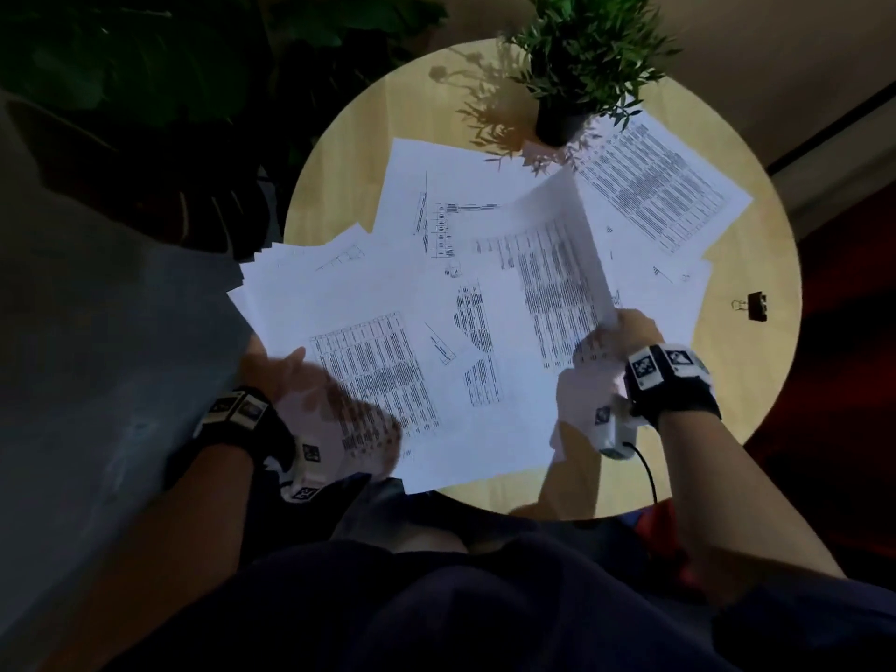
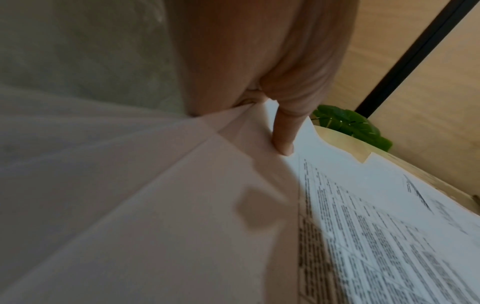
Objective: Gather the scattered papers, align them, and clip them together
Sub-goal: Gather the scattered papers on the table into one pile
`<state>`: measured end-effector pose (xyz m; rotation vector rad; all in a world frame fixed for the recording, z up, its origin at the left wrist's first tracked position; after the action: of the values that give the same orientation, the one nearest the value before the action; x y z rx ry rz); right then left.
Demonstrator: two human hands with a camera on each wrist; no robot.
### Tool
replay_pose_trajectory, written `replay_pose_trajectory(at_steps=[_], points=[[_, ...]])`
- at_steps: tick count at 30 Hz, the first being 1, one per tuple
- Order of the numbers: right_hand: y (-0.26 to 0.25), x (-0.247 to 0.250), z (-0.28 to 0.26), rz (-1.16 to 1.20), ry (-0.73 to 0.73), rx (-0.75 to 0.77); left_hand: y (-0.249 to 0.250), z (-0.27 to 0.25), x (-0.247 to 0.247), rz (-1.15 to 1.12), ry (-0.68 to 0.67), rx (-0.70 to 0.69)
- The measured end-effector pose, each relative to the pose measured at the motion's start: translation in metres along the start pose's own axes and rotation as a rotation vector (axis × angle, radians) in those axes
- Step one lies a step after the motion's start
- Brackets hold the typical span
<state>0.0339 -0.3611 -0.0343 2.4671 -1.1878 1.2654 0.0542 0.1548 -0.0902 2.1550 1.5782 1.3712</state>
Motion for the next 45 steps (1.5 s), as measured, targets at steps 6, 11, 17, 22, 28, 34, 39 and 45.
replay_pose_trajectory(at_steps=[6, 11, 17, 22, 28, 34, 39, 45], points=[[0.009, -0.054, -0.041, 0.033, -0.316, 0.062, -0.003, 0.005, -0.006, 0.105, -0.027, -0.018], [-0.027, -0.086, -0.065, 0.1, -0.436, 0.061, 0.007, -0.007, -0.01, 0.101, -0.02, -0.034], [-0.066, -0.116, -0.071, 0.248, -0.411, 0.113, 0.019, -0.03, -0.021, 0.006, -0.027, -0.046], [-0.055, -0.109, -0.059, 0.131, -0.27, 0.154, 0.002, -0.03, -0.006, -0.057, -0.017, 0.05], [0.019, -0.018, -0.028, 0.362, -0.003, 0.05, 0.007, -0.032, -0.006, -0.039, -0.051, 0.06], [0.05, 0.081, -0.038, 0.632, 0.532, 0.063, 0.04, -0.047, -0.041, -0.109, -0.145, -0.016], [0.024, 0.064, -0.035, 0.703, 0.575, 0.109, 0.063, -0.051, -0.063, -0.183, -0.223, -0.038], [-0.029, -0.053, -0.039, 0.605, 0.13, 0.222, 0.075, -0.056, -0.084, -0.218, -0.275, 0.038]])
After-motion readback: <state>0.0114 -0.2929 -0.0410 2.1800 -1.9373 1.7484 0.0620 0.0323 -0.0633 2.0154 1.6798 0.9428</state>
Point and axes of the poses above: each hand's wrist, its own z-axis towards the middle knuckle, its own x-axis out of the back of the hand, y = z × x, the point moved 9 cm from there along z, towards the middle knuckle, and after that the axes turned 1 degree about z, right-handed, at the moved point
